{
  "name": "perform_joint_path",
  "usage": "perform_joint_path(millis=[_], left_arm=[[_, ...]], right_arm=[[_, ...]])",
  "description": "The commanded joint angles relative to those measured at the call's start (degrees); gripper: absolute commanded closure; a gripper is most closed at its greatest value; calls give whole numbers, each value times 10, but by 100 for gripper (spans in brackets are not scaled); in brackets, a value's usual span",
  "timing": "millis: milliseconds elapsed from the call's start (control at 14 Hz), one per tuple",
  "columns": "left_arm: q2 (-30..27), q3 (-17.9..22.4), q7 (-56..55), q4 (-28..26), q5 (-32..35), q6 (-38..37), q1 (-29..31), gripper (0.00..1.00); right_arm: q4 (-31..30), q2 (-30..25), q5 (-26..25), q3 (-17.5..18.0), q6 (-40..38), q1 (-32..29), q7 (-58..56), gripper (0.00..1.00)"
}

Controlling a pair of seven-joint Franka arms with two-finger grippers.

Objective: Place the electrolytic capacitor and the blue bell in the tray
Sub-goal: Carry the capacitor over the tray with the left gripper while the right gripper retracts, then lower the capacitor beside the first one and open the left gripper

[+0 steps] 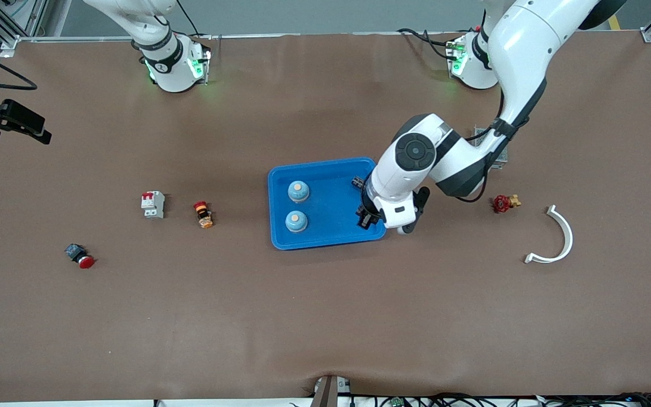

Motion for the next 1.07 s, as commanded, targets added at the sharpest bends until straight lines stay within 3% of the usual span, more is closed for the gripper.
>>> perform_joint_path(millis=[0,214,1000], left_arm=[[16,5,-16,23,-6,-11,-19,100],[24,8,-29,23,-1,-10,-37,100],[70,27,-83,-1,13,-37,-52,100]], right_arm=[[-17,-15,11,-95,16,81,0,0],[-17,-14,10,-74,23,68,0,0],[-17,-12,3,-75,30,81,0,0]])
